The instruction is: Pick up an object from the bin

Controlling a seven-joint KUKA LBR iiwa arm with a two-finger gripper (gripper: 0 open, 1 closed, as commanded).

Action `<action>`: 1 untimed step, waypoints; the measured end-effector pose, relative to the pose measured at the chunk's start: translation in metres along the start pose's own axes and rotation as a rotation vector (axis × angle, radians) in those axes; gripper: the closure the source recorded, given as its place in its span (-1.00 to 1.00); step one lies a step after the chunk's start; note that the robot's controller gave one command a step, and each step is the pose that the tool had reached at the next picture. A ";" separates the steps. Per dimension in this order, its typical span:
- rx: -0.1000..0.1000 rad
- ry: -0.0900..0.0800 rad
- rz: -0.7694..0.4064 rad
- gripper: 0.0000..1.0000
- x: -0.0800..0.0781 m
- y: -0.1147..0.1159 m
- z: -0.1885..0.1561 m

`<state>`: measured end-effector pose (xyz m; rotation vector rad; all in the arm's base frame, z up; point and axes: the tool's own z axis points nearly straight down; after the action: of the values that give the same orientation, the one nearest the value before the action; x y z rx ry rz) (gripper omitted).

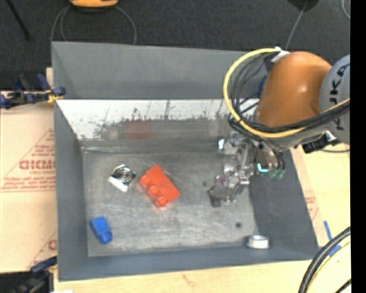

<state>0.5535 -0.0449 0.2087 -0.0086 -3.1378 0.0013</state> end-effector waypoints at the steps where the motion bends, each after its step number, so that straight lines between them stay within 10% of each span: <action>1: 0.003 -0.013 -0.604 -1.00 -0.018 -0.060 0.135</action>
Offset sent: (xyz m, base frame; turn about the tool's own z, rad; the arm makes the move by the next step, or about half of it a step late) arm 0.0136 -0.0597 -0.1387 -0.6061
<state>0.5702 -0.1054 0.0737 0.9287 -3.0101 0.0043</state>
